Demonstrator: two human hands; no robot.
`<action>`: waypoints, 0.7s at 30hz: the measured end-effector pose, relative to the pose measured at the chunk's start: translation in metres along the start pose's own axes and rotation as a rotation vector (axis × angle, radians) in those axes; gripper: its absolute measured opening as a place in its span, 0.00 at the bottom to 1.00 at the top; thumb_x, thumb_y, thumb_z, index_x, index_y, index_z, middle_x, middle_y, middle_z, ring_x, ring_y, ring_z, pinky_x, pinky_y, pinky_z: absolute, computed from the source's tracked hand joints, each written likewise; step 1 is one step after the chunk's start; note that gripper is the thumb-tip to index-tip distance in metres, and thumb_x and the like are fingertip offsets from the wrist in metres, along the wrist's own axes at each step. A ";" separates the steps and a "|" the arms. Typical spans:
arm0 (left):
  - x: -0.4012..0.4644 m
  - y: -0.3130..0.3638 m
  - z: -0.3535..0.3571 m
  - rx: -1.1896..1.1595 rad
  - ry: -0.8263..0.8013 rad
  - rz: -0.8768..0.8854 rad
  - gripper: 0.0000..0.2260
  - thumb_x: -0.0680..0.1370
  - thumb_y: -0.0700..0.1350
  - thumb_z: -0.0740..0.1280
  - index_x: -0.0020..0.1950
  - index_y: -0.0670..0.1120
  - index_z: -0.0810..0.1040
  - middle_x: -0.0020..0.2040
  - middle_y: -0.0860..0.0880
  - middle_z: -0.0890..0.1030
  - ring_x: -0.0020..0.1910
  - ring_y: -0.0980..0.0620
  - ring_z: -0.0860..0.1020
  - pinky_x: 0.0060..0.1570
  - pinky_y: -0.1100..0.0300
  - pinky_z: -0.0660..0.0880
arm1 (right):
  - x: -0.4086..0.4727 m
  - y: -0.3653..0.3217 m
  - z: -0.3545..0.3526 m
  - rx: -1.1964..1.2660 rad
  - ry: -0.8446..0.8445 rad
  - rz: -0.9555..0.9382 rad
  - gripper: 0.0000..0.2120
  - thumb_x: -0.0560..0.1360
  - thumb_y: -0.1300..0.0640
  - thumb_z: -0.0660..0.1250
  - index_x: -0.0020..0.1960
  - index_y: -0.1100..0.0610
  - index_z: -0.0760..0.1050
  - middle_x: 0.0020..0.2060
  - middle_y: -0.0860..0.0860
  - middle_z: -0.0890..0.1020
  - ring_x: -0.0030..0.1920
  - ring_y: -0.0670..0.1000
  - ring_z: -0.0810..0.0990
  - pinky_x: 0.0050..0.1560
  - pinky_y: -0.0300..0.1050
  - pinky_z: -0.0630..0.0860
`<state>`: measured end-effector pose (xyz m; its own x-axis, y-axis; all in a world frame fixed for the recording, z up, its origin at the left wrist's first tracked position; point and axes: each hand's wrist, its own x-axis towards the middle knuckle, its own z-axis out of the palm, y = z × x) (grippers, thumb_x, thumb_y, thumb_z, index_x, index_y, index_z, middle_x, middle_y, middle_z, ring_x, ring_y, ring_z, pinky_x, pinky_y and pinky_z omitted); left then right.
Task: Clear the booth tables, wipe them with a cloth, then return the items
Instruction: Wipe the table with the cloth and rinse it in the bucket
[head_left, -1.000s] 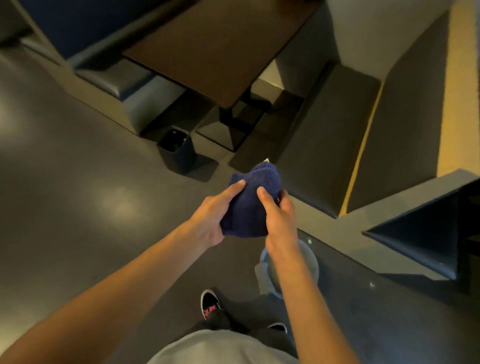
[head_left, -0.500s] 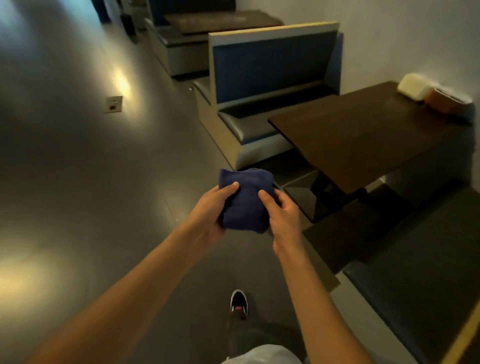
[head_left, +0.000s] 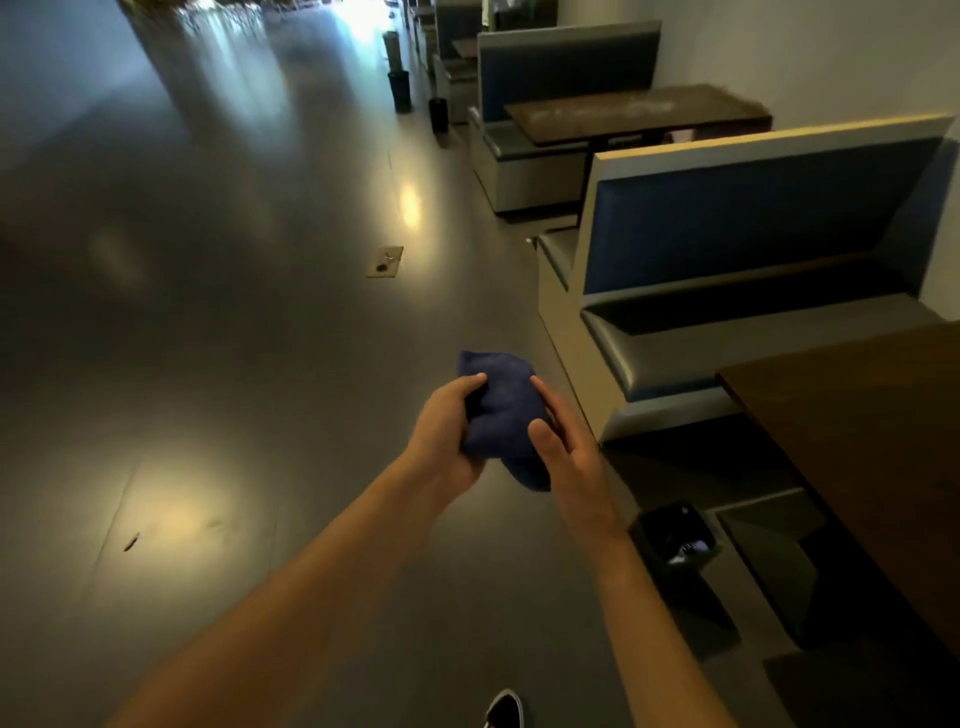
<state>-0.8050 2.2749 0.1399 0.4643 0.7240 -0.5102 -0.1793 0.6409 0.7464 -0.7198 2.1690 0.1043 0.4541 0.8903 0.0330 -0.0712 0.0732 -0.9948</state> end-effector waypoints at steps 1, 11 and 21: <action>0.021 0.016 0.007 -0.006 -0.003 0.009 0.15 0.85 0.44 0.57 0.63 0.36 0.76 0.56 0.39 0.82 0.59 0.45 0.79 0.55 0.57 0.75 | 0.030 -0.003 -0.001 -0.012 -0.017 -0.007 0.31 0.72 0.37 0.65 0.73 0.42 0.66 0.62 0.38 0.77 0.60 0.38 0.78 0.53 0.33 0.76; 0.169 0.110 0.036 0.294 0.026 0.240 0.10 0.83 0.43 0.60 0.54 0.41 0.80 0.45 0.43 0.83 0.45 0.46 0.82 0.42 0.56 0.82 | 0.236 -0.011 -0.022 -0.156 0.251 0.064 0.08 0.80 0.52 0.67 0.43 0.51 0.81 0.37 0.49 0.85 0.41 0.47 0.84 0.41 0.42 0.80; 0.356 0.164 0.081 0.570 -0.352 0.600 0.28 0.77 0.65 0.55 0.67 0.48 0.75 0.59 0.54 0.82 0.58 0.58 0.80 0.53 0.67 0.76 | 0.446 -0.029 -0.039 0.011 0.301 0.258 0.13 0.80 0.51 0.67 0.43 0.60 0.81 0.34 0.57 0.85 0.34 0.55 0.85 0.36 0.48 0.81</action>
<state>-0.5993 2.6170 0.1152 0.6868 0.7162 0.1243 -0.0632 -0.1116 0.9917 -0.4804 2.5467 0.1438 0.6597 0.7090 -0.2493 -0.2259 -0.1293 -0.9655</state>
